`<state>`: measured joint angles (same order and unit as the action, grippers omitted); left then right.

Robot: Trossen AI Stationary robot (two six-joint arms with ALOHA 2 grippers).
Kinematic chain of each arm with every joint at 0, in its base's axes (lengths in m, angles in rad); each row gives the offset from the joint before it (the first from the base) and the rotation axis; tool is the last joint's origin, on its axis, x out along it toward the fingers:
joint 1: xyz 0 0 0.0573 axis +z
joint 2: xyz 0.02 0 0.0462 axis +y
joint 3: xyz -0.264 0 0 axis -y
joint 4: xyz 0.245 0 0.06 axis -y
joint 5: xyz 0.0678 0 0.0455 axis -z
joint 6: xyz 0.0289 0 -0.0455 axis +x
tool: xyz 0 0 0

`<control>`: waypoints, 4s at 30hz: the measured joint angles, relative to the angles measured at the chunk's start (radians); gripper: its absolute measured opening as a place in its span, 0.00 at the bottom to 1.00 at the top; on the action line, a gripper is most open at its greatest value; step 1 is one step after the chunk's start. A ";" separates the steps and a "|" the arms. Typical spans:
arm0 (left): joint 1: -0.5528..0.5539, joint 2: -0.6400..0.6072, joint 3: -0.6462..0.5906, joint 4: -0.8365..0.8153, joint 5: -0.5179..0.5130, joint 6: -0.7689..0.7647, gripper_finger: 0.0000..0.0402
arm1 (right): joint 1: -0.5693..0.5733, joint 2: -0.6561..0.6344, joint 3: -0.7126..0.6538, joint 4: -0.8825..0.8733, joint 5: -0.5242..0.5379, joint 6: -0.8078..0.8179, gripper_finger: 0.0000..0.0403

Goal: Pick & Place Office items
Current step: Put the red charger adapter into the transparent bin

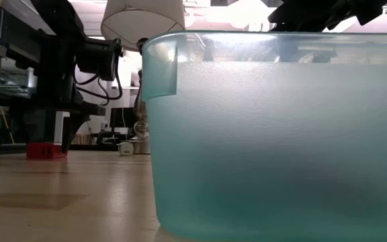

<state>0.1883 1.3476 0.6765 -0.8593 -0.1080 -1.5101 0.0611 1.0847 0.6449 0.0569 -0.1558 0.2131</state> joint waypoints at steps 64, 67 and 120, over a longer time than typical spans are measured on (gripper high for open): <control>-0.026 -0.156 0.001 0.845 -0.060 0.823 0.53 | 0.000 0.000 0.000 0.000 0.000 0.000 0.55; -0.040 -0.156 0.001 0.885 -0.059 0.866 0.53 | 0.000 0.000 0.000 0.000 0.000 0.000 0.55; -0.277 0.206 0.358 1.149 -0.110 1.241 0.53 | 0.000 0.000 0.000 0.024 0.026 0.001 0.55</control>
<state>-0.0883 1.5536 1.0344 0.2895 -0.2176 -0.2691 0.0608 1.0851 0.6449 0.0810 -0.1295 0.2145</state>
